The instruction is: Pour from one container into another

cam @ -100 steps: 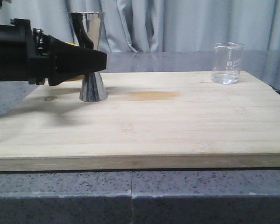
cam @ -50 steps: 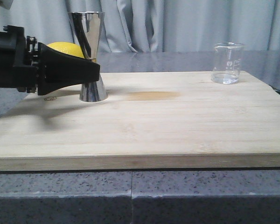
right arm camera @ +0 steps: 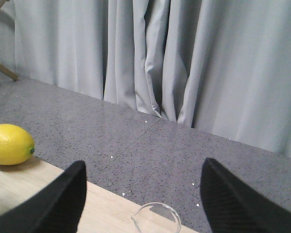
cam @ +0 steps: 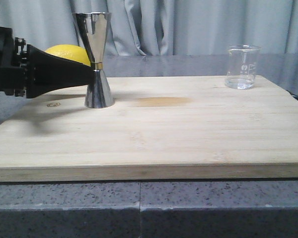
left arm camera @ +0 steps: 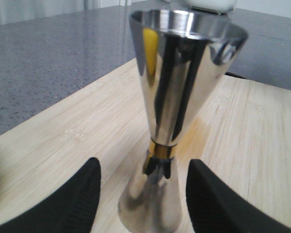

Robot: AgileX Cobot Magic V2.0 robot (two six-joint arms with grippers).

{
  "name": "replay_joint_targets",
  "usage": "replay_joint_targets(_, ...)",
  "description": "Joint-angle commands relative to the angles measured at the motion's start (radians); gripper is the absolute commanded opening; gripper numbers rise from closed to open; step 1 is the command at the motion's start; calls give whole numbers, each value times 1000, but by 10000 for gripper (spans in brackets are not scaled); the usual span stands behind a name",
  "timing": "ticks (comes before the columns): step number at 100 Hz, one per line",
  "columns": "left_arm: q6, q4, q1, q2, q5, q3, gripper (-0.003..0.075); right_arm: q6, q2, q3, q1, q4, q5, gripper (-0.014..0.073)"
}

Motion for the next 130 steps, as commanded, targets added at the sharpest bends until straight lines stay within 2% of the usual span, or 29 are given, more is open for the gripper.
replay_joint_targets(1, -13, -18, 10, -64, -211, -21, 374, 0, -14, -25, -1, 15, -39, 460)
replay_joint_targets(39, -132, 57, 138, -163, -203, -21, 374, 0, -14, -25, -1, 15, 2, 460)
replay_joint_targets(57, -146, -81, 198, -213, -193, -21, 368, 0, -14, -50, -1, 18, 120, 460)
replay_joint_targets(70, -134, -223, 201, -264, -75, -21, 368, -13, -14, -72, -1, 18, 162, 458)
replay_joint_targets(96, -80, -354, 201, -398, 127, -21, 368, -60, -12, -108, -5, 18, 201, 457)
replay_joint_targets(116, -80, -369, 201, -529, 256, -21, 363, -60, -12, -119, -5, 18, 201, 457)
replay_joint_targets(130, -80, -371, 201, -637, 390, -21, 316, -60, -12, -134, -5, 18, 220, 457)
